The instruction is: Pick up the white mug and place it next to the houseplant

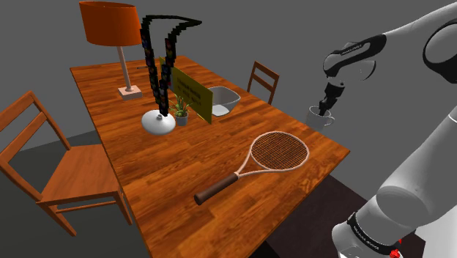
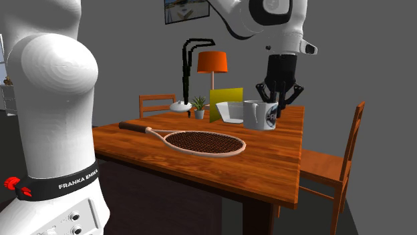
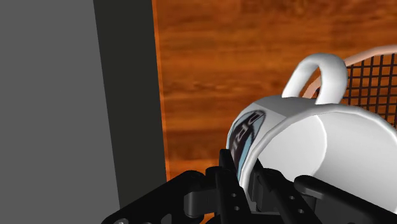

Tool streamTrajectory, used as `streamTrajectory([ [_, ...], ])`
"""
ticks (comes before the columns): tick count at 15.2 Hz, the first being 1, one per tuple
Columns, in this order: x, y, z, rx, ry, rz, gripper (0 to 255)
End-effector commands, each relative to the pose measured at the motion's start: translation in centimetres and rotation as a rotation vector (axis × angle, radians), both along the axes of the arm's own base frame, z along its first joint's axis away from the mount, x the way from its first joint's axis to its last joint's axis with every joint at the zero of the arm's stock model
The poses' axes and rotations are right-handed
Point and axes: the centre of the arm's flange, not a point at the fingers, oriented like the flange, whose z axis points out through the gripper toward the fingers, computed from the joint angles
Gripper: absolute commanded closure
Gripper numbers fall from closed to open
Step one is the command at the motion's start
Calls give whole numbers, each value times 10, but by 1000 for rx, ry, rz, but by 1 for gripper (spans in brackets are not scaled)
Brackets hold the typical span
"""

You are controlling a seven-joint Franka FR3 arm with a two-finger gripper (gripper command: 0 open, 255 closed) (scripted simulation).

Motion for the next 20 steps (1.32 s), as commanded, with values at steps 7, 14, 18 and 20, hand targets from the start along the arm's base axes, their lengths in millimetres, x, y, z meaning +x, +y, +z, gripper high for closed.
streamTrajectory([
  [7,0,0,42,0,0,0,255],
  [14,0,0,79,0,0,0,255],
  [18,0,0,100,0,0,0,255],
  [20,0,0,110,0,0,0,255],
])
